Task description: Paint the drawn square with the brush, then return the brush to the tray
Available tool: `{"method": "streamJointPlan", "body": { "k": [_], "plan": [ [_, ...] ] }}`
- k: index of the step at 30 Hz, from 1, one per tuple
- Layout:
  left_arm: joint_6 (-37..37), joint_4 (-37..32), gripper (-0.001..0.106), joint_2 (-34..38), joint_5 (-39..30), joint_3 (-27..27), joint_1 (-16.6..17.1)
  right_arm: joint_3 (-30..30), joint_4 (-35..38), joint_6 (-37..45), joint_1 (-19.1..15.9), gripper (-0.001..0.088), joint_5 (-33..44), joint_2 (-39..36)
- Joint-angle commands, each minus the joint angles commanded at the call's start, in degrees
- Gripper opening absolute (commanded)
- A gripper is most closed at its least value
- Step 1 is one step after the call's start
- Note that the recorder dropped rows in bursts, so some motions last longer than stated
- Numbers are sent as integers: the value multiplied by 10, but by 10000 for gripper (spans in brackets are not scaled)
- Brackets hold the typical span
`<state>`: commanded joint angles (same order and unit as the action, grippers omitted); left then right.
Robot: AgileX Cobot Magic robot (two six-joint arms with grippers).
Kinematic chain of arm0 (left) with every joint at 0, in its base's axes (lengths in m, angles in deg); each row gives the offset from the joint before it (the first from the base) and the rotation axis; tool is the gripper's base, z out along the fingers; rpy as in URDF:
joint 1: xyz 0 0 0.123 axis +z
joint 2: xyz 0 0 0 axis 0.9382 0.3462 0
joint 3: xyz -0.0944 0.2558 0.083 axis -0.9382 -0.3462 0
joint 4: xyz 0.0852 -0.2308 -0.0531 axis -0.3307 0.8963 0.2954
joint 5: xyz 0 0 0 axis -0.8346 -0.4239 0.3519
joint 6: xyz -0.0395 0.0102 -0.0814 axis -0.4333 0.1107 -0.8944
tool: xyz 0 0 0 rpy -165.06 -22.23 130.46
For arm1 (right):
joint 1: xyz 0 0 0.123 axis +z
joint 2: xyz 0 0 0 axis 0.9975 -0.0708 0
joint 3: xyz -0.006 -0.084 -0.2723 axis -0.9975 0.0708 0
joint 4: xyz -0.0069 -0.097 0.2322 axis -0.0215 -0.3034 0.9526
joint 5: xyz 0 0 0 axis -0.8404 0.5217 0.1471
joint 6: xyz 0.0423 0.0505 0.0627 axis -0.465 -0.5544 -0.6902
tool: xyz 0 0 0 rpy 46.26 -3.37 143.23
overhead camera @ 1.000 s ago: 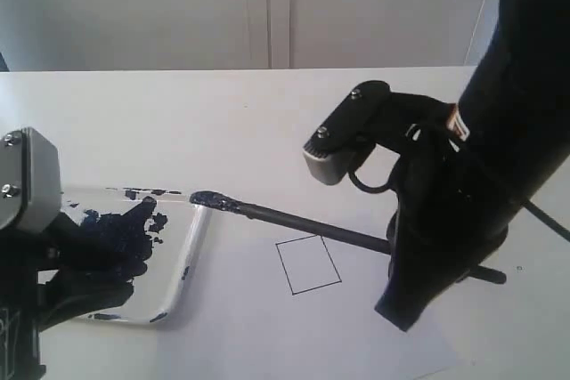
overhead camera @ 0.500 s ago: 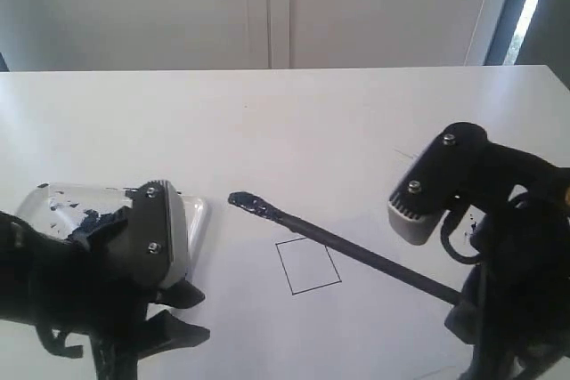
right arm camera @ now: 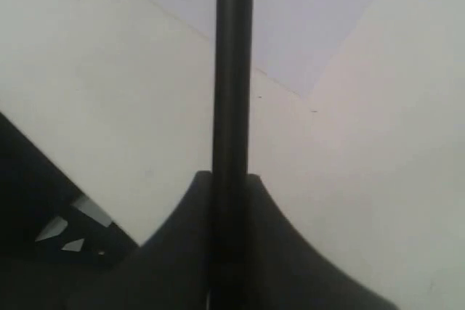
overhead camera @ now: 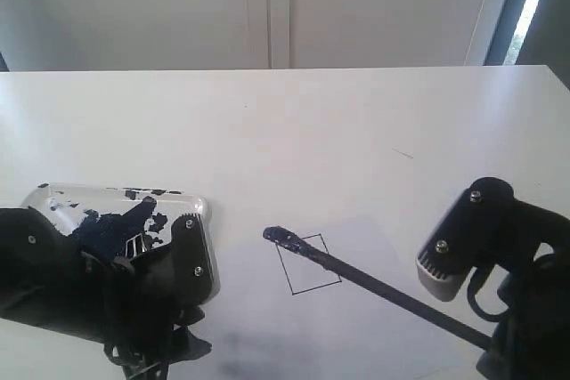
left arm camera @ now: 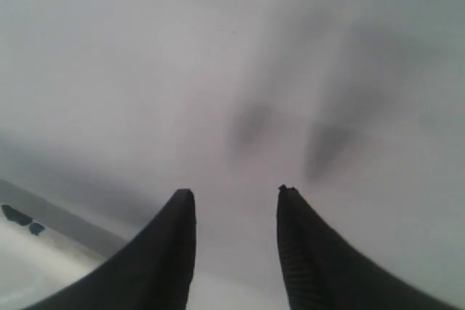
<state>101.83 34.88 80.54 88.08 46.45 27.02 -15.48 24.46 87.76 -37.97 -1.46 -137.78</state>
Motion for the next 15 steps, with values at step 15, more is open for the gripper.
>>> {"method": "streamJointPlan", "body": {
  "k": [15],
  "plan": [
    [2, 0, 524, 0, -6, 0, 0, 10, -8, -4, 0, 0, -30, -1]
  ]
}}
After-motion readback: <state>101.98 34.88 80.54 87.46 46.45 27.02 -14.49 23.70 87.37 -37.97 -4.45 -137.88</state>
